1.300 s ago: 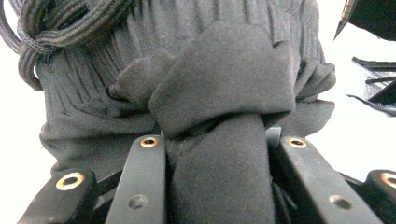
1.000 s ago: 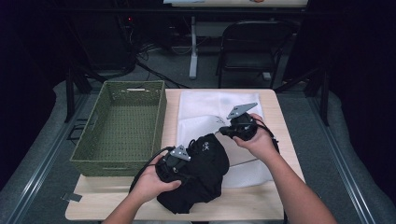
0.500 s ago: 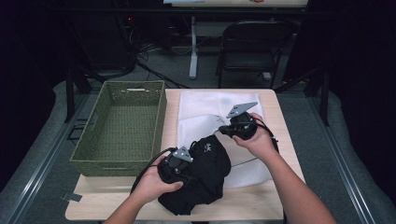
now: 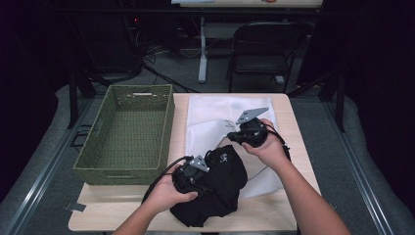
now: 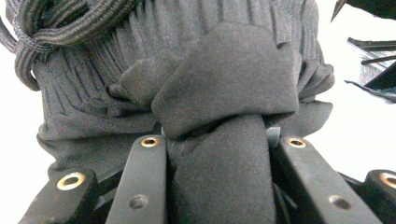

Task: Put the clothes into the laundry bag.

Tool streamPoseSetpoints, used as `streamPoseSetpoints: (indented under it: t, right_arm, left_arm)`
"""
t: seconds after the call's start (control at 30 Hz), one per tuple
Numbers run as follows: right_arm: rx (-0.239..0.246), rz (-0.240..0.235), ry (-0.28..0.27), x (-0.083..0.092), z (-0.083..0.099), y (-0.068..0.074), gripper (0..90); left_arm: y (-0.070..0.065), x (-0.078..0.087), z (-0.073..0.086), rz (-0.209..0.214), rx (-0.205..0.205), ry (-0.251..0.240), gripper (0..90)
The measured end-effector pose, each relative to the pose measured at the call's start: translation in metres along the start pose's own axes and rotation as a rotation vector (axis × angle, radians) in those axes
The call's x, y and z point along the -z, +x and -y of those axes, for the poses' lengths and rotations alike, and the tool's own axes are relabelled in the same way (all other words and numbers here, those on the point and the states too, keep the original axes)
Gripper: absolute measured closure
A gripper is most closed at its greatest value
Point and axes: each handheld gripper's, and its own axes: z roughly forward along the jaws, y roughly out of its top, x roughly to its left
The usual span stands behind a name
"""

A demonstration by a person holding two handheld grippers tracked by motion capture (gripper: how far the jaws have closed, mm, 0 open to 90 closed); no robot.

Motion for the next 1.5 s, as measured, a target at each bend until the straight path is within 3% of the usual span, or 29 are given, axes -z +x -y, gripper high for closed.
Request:
streamPoseSetpoints:
  t: [0.2,0.57,1.23,1.5]
  right_arm:
    - [-0.016,-0.005,-0.029,0.004,-0.002,-0.002,89.5]
    - [-0.004,-0.008,-0.023,0.005,-0.002,0.002,89.5]
    - [0.017,-0.023,-0.037,0.009,-0.004,0.01,89.5]
    - [0.02,-0.029,-0.052,0.011,-0.004,0.011,89.5]
  left_arm:
    - [0.003,-0.01,0.001,0.009,0.016,0.009,67.2]
    - [0.009,-0.013,0.0,0.008,0.04,0.004,67.2]
    - [0.031,-0.013,-0.019,-0.018,0.118,-0.016,67.2]
    - [0.036,-0.013,-0.03,-0.032,0.131,-0.012,67.2]
